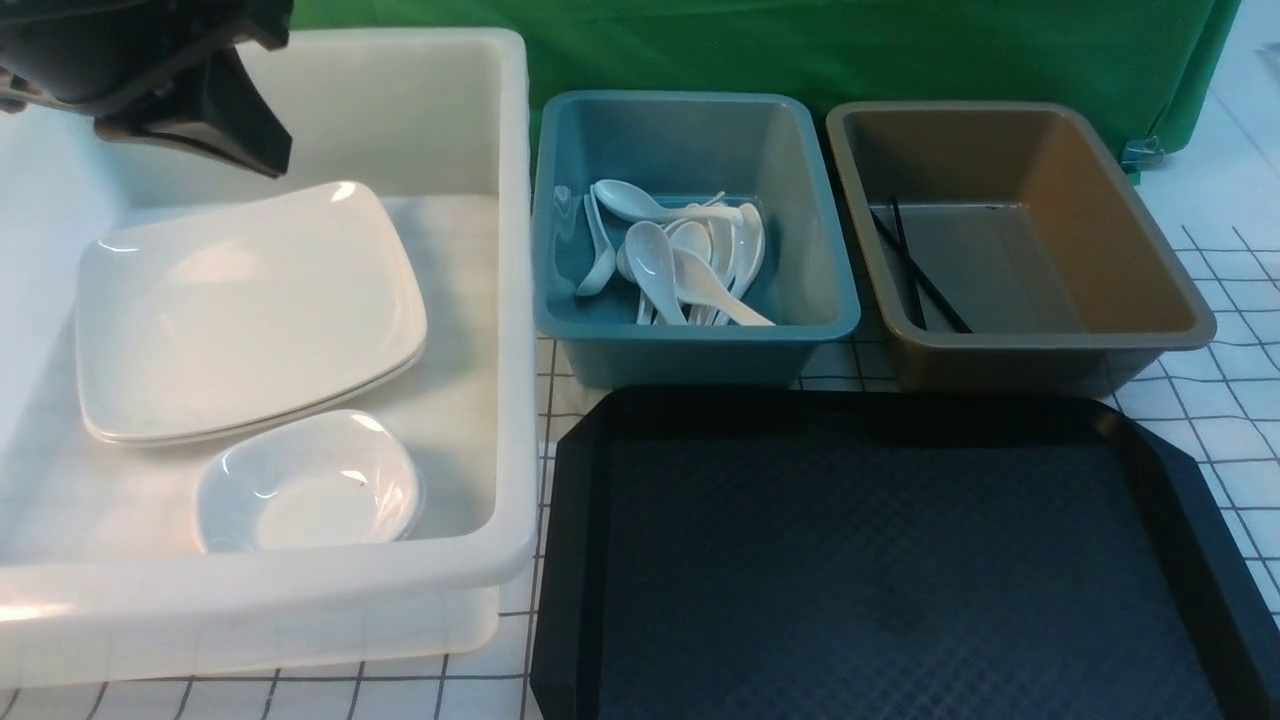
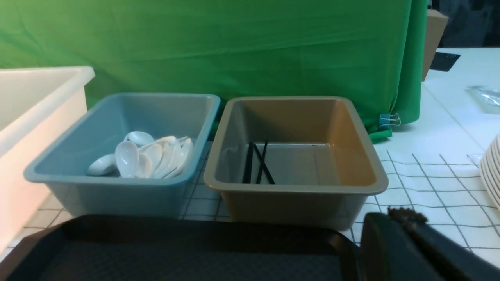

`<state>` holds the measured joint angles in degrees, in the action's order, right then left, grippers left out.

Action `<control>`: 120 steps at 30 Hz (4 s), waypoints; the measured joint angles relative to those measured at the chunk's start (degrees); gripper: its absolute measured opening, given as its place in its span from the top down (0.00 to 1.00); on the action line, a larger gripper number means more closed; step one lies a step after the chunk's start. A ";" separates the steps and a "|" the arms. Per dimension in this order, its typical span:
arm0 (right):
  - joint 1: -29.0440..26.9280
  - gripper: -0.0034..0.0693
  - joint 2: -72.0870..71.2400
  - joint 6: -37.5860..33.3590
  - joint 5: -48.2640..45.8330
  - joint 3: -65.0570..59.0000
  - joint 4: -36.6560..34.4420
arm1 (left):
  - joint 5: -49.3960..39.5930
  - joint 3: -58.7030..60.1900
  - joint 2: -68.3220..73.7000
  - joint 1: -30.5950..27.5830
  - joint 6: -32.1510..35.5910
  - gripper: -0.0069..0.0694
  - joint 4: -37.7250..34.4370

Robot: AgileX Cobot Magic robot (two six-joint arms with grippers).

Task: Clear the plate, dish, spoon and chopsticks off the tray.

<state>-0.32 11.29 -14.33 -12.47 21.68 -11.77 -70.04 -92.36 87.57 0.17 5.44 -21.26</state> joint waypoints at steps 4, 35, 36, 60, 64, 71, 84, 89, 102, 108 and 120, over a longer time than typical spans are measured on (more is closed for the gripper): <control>0.00 0.91 0.00 0.00 0.00 -0.07 0.00 | 0.05 0.00 0.00 0.00 0.29 0.91 -0.11; 0.00 0.86 -10.17 -0.12 3.11 -21.06 9.04 | 0.12 0.32 -0.78 0.00 6.01 0.91 -0.33; 0.00 0.85 -10.41 -0.12 3.07 -21.11 9.04 | 0.12 0.62 -1.39 0.00 6.01 0.91 -0.33; 0.00 0.78 -10.41 -0.12 2.02 -21.03 9.10 | 24.40 50.52 -56.92 0.00 6.13 0.91 -6.98; 0.00 0.76 -10.41 -0.12 1.99 -21.03 9.10 | 40.15 60.88 -68.03 0.00 6.13 0.91 -12.62; 0.00 0.75 -10.41 -0.12 1.99 -21.03 9.10 | 44.50 65.99 -74.25 0.00 6.55 0.91 -13.41; 0.00 0.71 -10.41 -0.12 1.99 -21.03 9.10 | 47.03 68.84 -74.39 0.00 10.58 0.91 1.46; 0.00 0.70 -10.41 -0.12 1.99 -21.03 9.10 | 54.24 77.66 -76.91 0.00 5.72 0.91 7.70; 0.00 0.68 -10.41 -0.12 1.99 -21.03 9.10 | 57.17 92.66 -87.57 1.83 -7.84 0.91 18.77; 0.00 0.68 -10.41 -0.12 1.99 -21.03 9.10 | 57.17 92.66 -87.57 2.60 -7.84 0.91 19.23; 0.00 0.66 -10.41 -0.12 1.99 -21.03 9.10 | 57.22 92.66 -87.59 2.79 -7.84 0.90 19.40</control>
<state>-0.32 0.87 -14.45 -10.49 0.65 -2.67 -12.82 0.31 -0.02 2.96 -2.40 -1.86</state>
